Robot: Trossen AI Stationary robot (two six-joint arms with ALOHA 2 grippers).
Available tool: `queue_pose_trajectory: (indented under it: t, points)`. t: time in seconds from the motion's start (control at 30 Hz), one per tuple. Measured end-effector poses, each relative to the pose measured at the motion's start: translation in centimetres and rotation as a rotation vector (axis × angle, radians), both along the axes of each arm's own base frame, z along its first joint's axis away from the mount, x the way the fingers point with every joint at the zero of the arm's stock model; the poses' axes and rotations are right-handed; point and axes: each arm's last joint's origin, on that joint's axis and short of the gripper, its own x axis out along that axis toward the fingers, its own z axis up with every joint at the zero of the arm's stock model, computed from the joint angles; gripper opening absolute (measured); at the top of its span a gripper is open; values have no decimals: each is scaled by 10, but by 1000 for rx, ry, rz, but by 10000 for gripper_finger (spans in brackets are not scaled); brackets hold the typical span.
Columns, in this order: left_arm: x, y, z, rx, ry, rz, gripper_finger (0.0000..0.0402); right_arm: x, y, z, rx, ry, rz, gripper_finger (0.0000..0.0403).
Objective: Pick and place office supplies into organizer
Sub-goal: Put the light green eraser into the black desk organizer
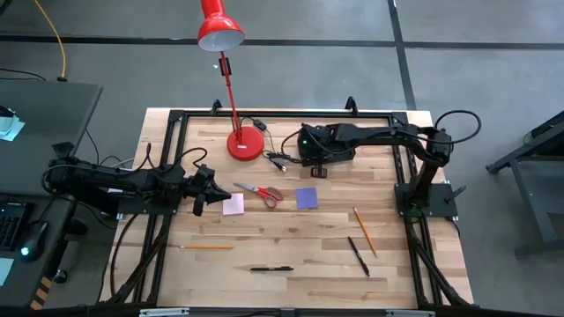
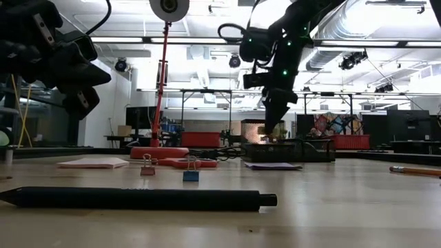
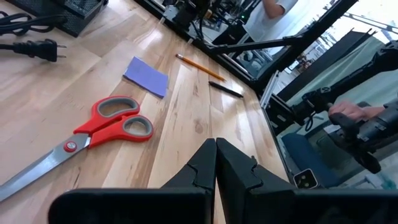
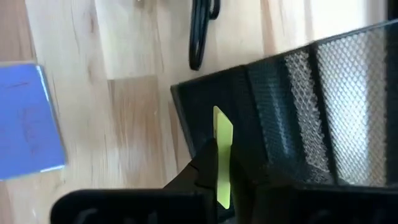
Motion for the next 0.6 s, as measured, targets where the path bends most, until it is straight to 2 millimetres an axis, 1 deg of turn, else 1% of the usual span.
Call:
queue_pose_trajectory:
  t: [0.1,0.4,0.6]
  points:
    - [0,0,0,0,1,0,1,2,1,-4,-3,4,2,9]
    - [0,0,0,0,4,1,1,3,0,-3,-18,3,28,4]
    - [0,0,0,-1,3,1,1,4,0,-3,-38,2,46,21]
